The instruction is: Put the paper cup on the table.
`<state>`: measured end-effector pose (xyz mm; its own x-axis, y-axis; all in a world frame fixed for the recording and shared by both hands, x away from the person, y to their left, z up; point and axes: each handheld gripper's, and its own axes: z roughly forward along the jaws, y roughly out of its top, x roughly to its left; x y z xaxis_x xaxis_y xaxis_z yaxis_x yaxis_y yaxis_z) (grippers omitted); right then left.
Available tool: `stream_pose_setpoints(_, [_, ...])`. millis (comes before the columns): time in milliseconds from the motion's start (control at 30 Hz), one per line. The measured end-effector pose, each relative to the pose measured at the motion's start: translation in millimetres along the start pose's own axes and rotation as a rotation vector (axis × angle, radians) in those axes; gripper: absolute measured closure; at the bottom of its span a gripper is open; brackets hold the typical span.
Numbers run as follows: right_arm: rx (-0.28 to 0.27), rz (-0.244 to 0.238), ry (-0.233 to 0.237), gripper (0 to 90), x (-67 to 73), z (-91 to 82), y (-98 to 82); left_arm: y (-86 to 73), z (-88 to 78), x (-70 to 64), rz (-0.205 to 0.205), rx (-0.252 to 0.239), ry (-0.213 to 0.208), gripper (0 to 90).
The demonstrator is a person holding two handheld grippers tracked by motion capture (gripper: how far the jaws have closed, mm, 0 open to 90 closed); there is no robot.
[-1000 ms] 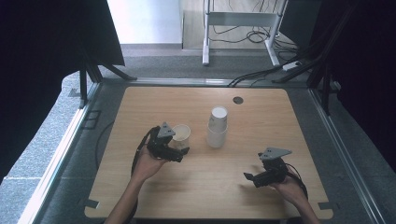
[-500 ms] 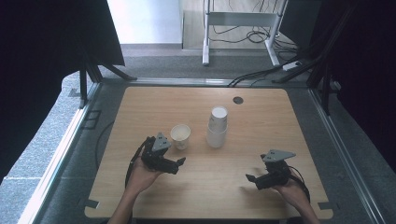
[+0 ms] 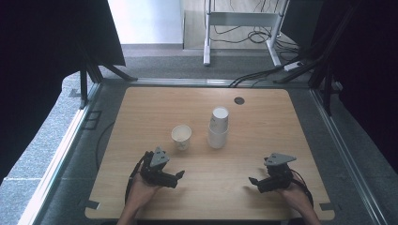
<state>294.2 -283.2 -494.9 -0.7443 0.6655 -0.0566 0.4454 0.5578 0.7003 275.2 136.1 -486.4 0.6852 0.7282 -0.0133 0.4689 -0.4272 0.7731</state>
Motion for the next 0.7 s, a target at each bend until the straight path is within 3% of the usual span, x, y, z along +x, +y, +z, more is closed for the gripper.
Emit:
stream_pose_setpoints(400, [0.042, 0.020, 0.002, 0.0, -1.0, 15.5, -10.2, -19.0, 24.0, -10.9, 0.017, 0.121, 0.002, 0.0])
stream_pose_setpoints(500, [0.037, 0.037, 0.022, 0.0, -2.0, 18.8, -12.5, -21.4, 29.2, -13.1, 0.016, 0.149, -0.003, 0.0])
stream_pose_setpoints(700, [0.010, 0.055, 0.027, 0.0, -4.2, 20.5, -15.5, -21.6, 29.8, -12.7, -0.013, 0.159, -0.010, 0.0])
